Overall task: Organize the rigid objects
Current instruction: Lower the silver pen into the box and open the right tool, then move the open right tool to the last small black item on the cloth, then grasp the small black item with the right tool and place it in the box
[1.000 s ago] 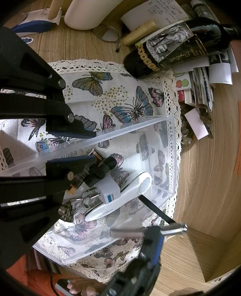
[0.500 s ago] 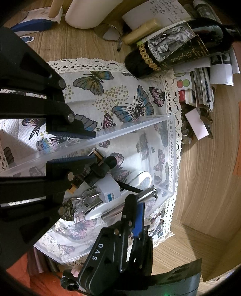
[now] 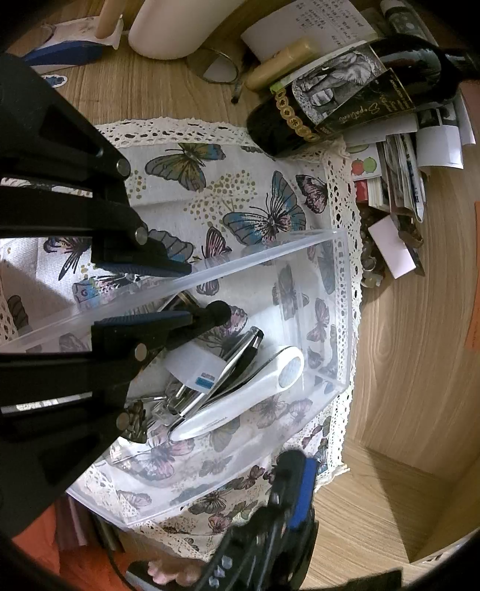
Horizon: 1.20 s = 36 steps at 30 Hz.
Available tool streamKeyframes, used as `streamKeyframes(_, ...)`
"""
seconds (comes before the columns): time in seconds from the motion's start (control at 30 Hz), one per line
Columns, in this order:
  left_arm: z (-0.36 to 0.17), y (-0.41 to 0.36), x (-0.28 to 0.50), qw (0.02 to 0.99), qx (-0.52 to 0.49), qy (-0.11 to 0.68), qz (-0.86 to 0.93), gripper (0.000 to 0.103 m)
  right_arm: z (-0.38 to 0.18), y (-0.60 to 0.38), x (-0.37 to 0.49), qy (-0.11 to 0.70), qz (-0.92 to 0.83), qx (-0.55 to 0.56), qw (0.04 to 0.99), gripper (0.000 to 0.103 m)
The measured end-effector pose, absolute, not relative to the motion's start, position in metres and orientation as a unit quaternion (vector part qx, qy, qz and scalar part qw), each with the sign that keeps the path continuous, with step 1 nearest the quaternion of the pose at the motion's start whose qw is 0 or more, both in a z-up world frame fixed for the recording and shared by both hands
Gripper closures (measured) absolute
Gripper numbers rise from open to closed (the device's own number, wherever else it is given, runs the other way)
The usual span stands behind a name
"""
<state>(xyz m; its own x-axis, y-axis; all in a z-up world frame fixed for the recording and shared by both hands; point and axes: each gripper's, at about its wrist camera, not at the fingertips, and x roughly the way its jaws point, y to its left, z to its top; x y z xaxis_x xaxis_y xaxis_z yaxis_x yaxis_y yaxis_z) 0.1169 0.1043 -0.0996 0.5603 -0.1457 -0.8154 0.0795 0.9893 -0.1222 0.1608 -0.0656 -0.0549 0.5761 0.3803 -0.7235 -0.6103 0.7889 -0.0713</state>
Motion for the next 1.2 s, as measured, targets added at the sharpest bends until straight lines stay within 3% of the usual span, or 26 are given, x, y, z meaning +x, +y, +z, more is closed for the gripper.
streamKeyframes(0.3,-0.099,0.104,0.117,0.883,-0.035,0.464,-0.064,0.085,-0.044,-0.122,0.141,0.339,0.194,-0.143,0.91,0.048)
streamKeyframes(0.77,-0.1,0.103,0.115,0.882,-0.031,0.467,-0.06,0.085,-0.111,-0.171,0.14,0.442,0.137,-0.11,0.88,0.048)
streamKeyframes(0.93,-0.1,0.103,0.115,0.882,-0.032,0.467,-0.06,0.085,-0.139,-0.179,0.139,0.48,0.132,-0.102,0.861,0.051)
streamKeyframes(1.03,-0.1,0.103,0.115,0.882,-0.032,0.467,-0.061,0.085,-0.143,-0.182,0.138,0.48,0.133,-0.091,0.862,0.062)
streamKeyframes(1.07,-0.1,0.102,0.116,0.881,-0.031,0.467,-0.061,0.085,-0.142,-0.182,0.137,0.48,0.132,-0.091,0.862,0.074)
streamKeyframes(1.1,-0.1,0.103,0.115,0.882,-0.031,0.467,-0.06,0.085,-0.141,-0.182,0.137,0.479,0.134,-0.093,0.862,0.079)
streamKeyframes(1.2,-0.1,0.103,0.115,0.882,-0.032,0.466,-0.06,0.085,-0.14,-0.18,0.134,0.47,0.126,-0.105,0.867,0.079)
